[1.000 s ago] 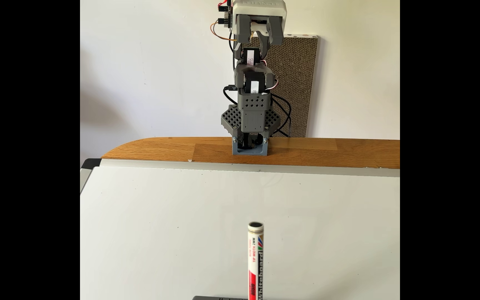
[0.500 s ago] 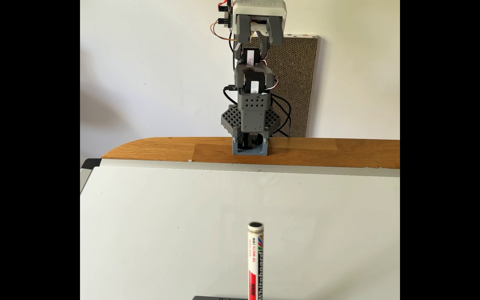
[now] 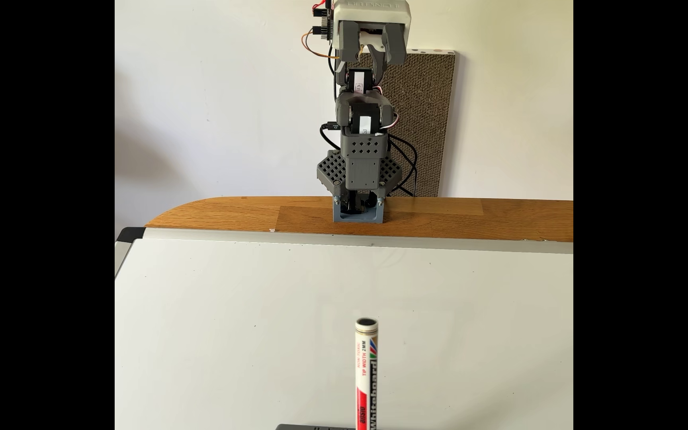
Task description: Draw a face
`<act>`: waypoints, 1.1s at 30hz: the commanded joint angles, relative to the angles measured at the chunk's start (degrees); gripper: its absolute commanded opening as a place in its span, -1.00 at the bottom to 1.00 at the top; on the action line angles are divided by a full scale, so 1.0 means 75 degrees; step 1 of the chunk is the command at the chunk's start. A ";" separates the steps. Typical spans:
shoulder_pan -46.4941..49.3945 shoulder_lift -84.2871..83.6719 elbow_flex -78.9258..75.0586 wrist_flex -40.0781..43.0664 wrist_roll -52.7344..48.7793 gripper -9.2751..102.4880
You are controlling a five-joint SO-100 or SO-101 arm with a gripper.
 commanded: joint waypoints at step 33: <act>-0.0059 0.0621 -0.0223 -0.0059 0.0070 0.88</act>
